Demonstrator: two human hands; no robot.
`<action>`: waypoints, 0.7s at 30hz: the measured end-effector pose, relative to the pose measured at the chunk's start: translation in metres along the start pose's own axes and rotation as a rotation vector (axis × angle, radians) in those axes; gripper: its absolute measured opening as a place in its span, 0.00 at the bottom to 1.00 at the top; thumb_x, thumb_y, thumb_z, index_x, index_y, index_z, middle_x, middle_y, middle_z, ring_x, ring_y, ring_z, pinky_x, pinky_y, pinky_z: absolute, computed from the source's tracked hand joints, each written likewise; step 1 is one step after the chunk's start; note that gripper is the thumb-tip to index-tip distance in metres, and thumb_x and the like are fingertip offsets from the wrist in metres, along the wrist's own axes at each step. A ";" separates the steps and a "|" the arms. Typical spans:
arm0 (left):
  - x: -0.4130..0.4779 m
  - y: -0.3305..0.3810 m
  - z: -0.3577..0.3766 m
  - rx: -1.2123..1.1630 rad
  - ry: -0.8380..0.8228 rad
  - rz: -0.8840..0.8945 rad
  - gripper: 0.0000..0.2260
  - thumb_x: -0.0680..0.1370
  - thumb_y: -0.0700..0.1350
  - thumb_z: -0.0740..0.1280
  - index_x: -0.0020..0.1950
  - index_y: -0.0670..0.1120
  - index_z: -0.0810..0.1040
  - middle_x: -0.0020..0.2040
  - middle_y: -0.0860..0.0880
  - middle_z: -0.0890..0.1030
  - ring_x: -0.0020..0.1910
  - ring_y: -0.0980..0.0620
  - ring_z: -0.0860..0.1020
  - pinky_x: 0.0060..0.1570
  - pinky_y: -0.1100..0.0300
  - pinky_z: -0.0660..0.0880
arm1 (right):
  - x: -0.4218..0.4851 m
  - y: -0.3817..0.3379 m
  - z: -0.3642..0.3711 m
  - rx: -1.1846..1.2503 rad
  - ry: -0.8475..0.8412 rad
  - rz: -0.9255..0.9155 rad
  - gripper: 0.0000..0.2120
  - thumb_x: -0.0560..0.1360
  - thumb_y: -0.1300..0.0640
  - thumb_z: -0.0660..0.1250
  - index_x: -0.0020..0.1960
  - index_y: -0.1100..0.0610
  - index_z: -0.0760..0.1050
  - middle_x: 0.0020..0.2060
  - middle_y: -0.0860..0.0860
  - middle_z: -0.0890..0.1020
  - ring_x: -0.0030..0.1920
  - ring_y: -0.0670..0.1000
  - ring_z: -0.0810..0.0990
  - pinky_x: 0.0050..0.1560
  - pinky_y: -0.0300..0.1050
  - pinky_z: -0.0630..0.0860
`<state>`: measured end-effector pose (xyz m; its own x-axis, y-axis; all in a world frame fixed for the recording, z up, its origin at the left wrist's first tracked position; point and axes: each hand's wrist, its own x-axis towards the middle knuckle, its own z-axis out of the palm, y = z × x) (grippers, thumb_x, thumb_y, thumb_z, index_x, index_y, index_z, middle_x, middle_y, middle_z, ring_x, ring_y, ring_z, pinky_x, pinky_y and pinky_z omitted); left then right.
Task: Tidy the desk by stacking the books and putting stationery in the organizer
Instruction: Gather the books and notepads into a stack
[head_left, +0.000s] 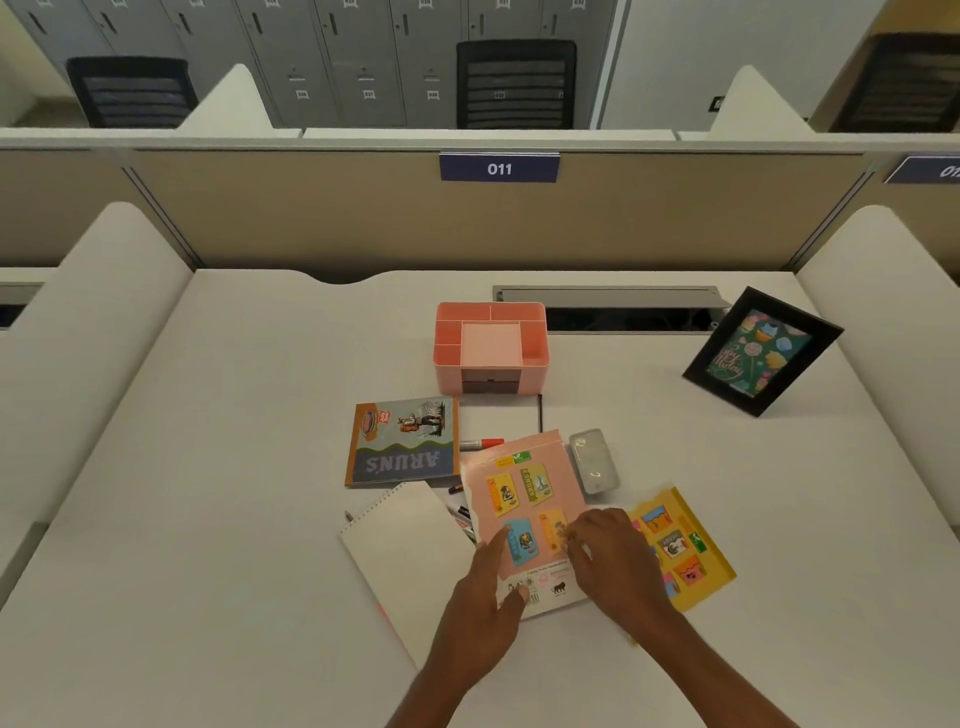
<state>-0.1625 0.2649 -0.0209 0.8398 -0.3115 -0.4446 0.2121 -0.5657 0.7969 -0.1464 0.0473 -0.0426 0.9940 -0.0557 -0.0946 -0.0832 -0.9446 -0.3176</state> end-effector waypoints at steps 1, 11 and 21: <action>0.000 0.000 0.000 0.011 -0.001 -0.003 0.31 0.85 0.47 0.65 0.74 0.70 0.48 0.73 0.65 0.64 0.68 0.64 0.67 0.68 0.60 0.73 | -0.001 0.001 -0.001 0.002 -0.003 0.025 0.07 0.80 0.48 0.69 0.54 0.49 0.83 0.51 0.44 0.84 0.54 0.48 0.78 0.49 0.42 0.78; -0.002 0.002 -0.004 0.021 -0.010 -0.056 0.32 0.84 0.48 0.66 0.83 0.61 0.51 0.77 0.60 0.67 0.74 0.56 0.70 0.70 0.52 0.73 | 0.004 -0.008 -0.008 0.150 -0.103 0.313 0.17 0.80 0.46 0.67 0.68 0.49 0.74 0.57 0.48 0.81 0.61 0.52 0.74 0.53 0.49 0.78; -0.001 0.010 -0.011 -0.031 -0.013 -0.136 0.31 0.84 0.48 0.65 0.82 0.61 0.53 0.68 0.63 0.70 0.61 0.60 0.74 0.64 0.57 0.78 | 0.021 -0.004 -0.032 0.641 -0.101 0.504 0.09 0.78 0.57 0.72 0.56 0.50 0.86 0.43 0.43 0.87 0.43 0.45 0.85 0.47 0.47 0.83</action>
<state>-0.1553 0.2678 -0.0080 0.7958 -0.2430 -0.5547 0.3395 -0.5794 0.7409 -0.1227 0.0398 -0.0132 0.8178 -0.3654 -0.4446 -0.5729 -0.4439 -0.6891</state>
